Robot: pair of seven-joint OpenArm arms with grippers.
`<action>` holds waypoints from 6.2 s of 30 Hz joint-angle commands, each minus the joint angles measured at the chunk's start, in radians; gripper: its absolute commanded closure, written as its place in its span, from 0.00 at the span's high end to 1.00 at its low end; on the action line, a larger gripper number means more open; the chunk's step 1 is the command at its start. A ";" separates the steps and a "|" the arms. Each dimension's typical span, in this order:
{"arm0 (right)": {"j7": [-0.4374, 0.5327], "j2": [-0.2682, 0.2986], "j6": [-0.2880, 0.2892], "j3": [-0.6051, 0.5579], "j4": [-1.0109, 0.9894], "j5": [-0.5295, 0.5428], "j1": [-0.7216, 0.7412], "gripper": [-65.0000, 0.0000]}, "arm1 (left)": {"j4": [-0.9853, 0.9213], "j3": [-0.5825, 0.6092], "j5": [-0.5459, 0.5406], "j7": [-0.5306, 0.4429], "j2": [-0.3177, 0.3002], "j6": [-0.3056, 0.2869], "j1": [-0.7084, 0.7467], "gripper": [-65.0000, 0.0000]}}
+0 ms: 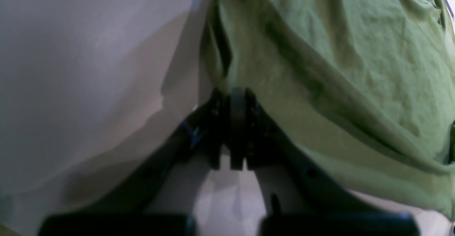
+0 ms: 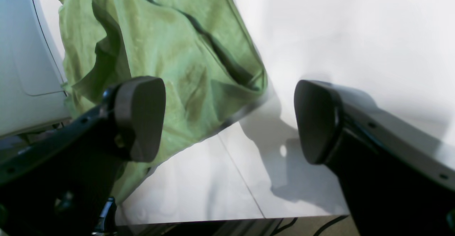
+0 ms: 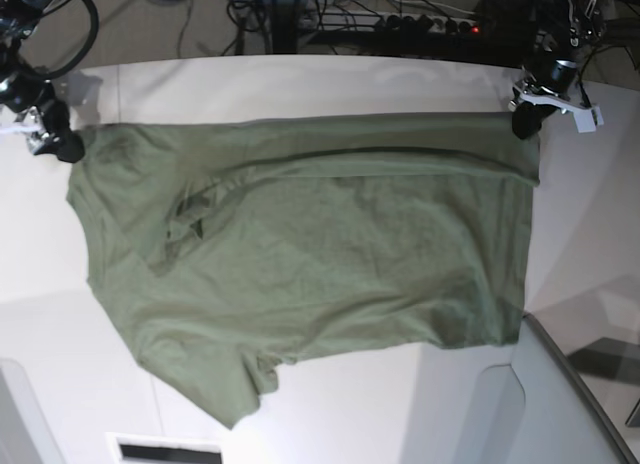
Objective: Layout the t-shirt on the table in an organized manner, then fold the t-shirt properly
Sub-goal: 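Grasp the shirt edge with both grippers and lift it, then swing the held shirt up and lay it back across the table, then drag the shirt edge with both grippers to spread it flat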
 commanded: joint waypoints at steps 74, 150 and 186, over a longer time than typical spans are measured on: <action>-0.146 0.054 -0.279 -0.106 0.337 -0.035 0.218 0.00 | 0.409 0.122 0.317 0.418 -0.074 0.113 -0.328 0.00; 0.094 0.189 -0.278 -0.401 0.154 -0.033 -0.064 0.00 | 0.310 0.473 0.567 0.304 -0.135 0.220 -0.184 0.00; 0.115 0.186 -0.281 -0.401 0.209 -0.033 -0.201 0.00 | 0.339 0.461 0.564 0.257 -0.137 0.261 -0.028 0.00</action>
